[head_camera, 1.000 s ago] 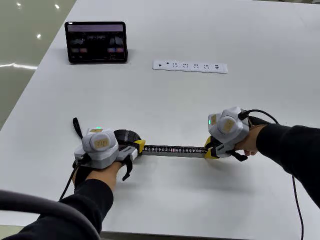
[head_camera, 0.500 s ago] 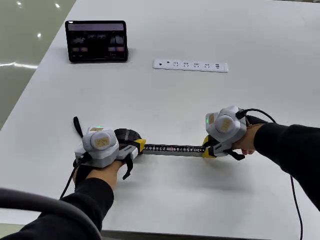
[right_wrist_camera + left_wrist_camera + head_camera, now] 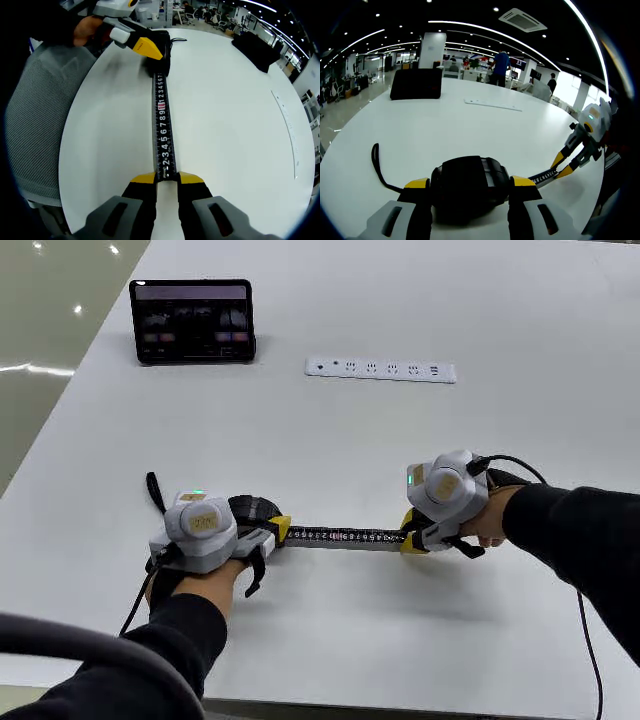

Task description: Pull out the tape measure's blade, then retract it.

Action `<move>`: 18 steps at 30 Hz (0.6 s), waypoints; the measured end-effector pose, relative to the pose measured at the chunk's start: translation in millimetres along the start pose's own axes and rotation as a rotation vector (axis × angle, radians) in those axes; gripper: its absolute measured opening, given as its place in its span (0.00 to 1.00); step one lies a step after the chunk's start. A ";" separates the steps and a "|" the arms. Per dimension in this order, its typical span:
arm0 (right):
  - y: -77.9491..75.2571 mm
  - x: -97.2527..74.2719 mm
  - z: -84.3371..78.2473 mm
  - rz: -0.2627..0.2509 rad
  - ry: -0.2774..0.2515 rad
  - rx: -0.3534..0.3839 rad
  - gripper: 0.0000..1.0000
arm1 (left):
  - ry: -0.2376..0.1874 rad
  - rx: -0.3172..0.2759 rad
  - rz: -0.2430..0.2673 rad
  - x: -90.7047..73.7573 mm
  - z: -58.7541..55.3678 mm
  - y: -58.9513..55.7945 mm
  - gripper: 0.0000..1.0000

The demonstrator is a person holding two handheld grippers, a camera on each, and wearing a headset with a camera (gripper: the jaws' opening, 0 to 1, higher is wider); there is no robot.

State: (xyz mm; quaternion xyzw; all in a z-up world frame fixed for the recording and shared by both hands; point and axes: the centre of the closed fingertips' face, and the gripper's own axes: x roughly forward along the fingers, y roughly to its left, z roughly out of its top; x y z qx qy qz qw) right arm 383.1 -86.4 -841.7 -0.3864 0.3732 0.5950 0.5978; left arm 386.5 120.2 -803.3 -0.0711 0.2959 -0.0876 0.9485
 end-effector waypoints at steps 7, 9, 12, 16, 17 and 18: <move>-0.1 0.7 3.6 -0.001 -0.007 0.003 0.11 | 0.002 -0.002 -0.003 -0.8 0.2 -0.3 0.57; -0.2 1.4 4.9 0.000 -0.010 0.001 0.11 | 0.002 -0.002 -0.004 -1.2 0.4 -0.6 0.57; -0.8 2.1 6.4 0.000 -0.009 -0.002 0.10 | 0.003 -0.003 -0.005 -1.5 0.9 -0.6 0.57; 0.3 3.2 8.3 0.003 -0.013 0.002 0.10 | 0.004 -0.003 -0.008 -1.5 0.8 -0.7 0.57; 0.4 3.4 8.6 0.003 -0.013 0.002 0.11 | 0.003 -0.004 -0.008 -1.6 0.7 -1.0 0.57; 0.6 3.6 8.9 0.004 -0.014 0.002 0.11 | 0.003 -0.004 -0.008 -1.5 0.8 -0.8 0.57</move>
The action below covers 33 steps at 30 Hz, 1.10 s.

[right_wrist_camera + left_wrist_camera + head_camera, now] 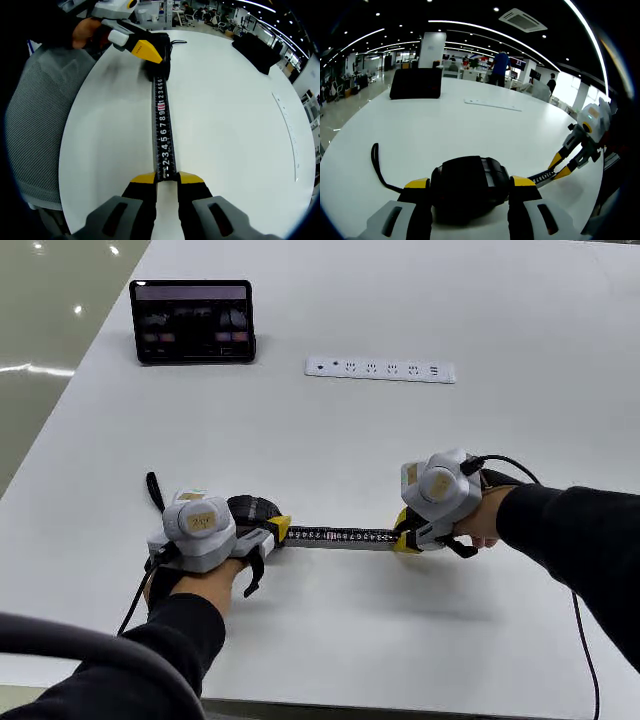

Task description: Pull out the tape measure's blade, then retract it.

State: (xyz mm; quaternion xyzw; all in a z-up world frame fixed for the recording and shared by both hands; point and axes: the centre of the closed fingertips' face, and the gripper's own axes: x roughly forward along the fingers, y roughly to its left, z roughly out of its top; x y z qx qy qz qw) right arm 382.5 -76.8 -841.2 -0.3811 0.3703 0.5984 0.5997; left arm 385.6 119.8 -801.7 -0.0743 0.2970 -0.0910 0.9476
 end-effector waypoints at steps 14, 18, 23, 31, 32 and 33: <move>0.2 4.7 8.9 0.004 -0.022 0.001 0.11 | 0.003 0.000 -0.003 0.1 -0.3 0.7 0.57; 0.5 6.0 10.9 0.006 -0.027 0.002 0.11 | 0.003 0.000 -0.004 0.2 -0.6 0.9 0.57; 0.7 8.3 14.7 0.009 -0.032 0.003 0.11 | 0.004 -0.001 -0.005 0.2 -0.9 0.7 0.57; 0.6 10.5 18.8 0.010 -0.035 0.000 0.11 | 0.004 -0.002 -0.005 0.0 -1.3 0.5 0.57; 0.5 10.7 19.3 0.010 -0.035 0.002 0.11 | 0.004 -0.002 -0.005 0.2 -1.3 0.6 0.57; 0.4 11.0 19.8 0.011 -0.036 0.002 0.11 | 0.004 -0.002 -0.005 0.0 -1.4 0.5 0.57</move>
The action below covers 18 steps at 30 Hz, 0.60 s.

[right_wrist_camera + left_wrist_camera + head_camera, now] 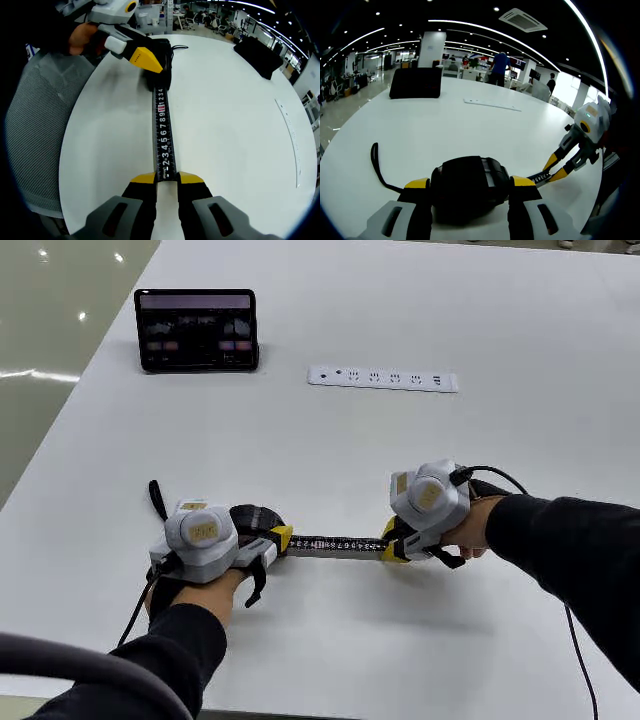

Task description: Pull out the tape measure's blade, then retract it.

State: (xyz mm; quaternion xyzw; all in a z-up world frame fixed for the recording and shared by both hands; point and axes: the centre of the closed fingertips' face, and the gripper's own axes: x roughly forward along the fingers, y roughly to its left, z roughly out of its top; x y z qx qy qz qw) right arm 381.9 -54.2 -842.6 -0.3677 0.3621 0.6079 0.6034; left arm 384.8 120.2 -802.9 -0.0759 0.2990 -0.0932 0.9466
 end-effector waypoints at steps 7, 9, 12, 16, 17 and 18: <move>-0.6 2.0 3.9 0.002 -0.009 0.005 0.11 | 0.001 -0.001 0.000 0.2 0.2 -0.1 0.57; -0.8 2.8 5.2 0.002 -0.012 0.007 0.11 | 0.001 -0.001 -0.001 0.1 0.0 -0.2 0.57; -0.5 3.7 7.1 0.002 -0.016 0.009 0.11 | 0.002 -0.001 -0.001 -0.1 0.0 -0.6 0.57; -0.2 5.0 9.5 0.003 -0.018 0.011 0.11 | 0.001 -0.001 0.000 -0.3 0.2 -0.7 0.57; -0.3 5.3 10.1 0.003 -0.018 0.011 0.11 | 0.001 -0.002 0.000 0.0 0.4 -0.3 0.57; -0.1 5.7 10.9 0.002 -0.017 0.012 0.11 | 0.000 -0.002 0.000 -0.1 0.4 -0.3 0.57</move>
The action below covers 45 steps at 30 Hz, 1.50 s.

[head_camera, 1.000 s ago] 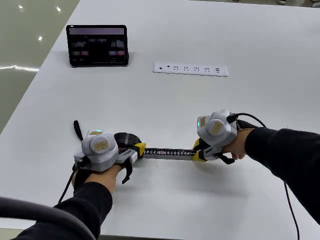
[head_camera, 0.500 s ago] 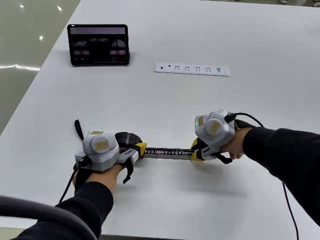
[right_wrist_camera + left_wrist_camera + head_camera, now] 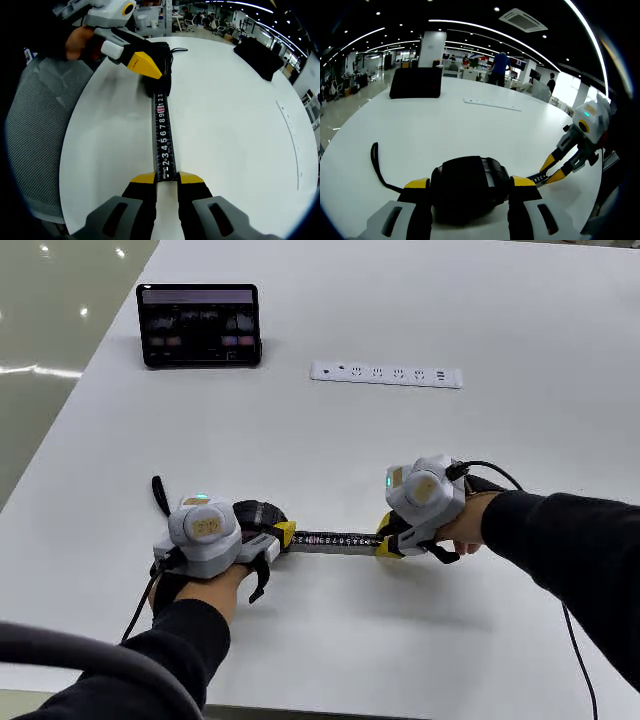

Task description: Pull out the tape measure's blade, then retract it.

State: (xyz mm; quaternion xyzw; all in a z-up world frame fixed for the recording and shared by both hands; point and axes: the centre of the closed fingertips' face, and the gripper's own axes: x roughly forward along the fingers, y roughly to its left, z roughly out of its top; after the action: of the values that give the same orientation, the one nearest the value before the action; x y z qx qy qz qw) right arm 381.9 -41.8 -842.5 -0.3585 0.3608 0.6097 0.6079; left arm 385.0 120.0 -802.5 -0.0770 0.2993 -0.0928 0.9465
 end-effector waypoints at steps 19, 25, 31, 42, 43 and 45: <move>2.0 6.1 12.5 0.000 -0.010 0.003 0.11 | 0.002 -0.002 -0.005 0.3 0.0 0.4 0.57; 2.3 8.3 14.5 -0.003 -0.012 0.008 0.11 | 0.003 -0.003 -0.006 0.7 0.0 0.6 0.57; 2.4 10.1 17.2 -0.001 -0.021 0.014 0.11 | 0.004 -0.001 -0.008 0.3 0.4 0.2 0.57; 3.6 13.3 23.9 0.004 -0.030 0.018 0.11 | 0.005 -0.003 -0.011 0.5 0.3 0.4 0.57; 3.7 13.7 24.6 0.004 -0.031 0.018 0.11 | 0.006 -0.003 -0.011 0.8 0.3 0.5 0.57; 3.8 14.6 26.3 0.004 -0.034 0.018 0.11 | 0.007 -0.006 -0.011 1.1 0.2 0.7 0.57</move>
State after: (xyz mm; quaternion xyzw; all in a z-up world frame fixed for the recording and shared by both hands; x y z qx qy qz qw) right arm 378.1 -11.8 -842.6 -0.3420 0.3568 0.6136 0.6158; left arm 386.0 120.5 -803.0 -0.0809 0.3023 -0.0973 0.9448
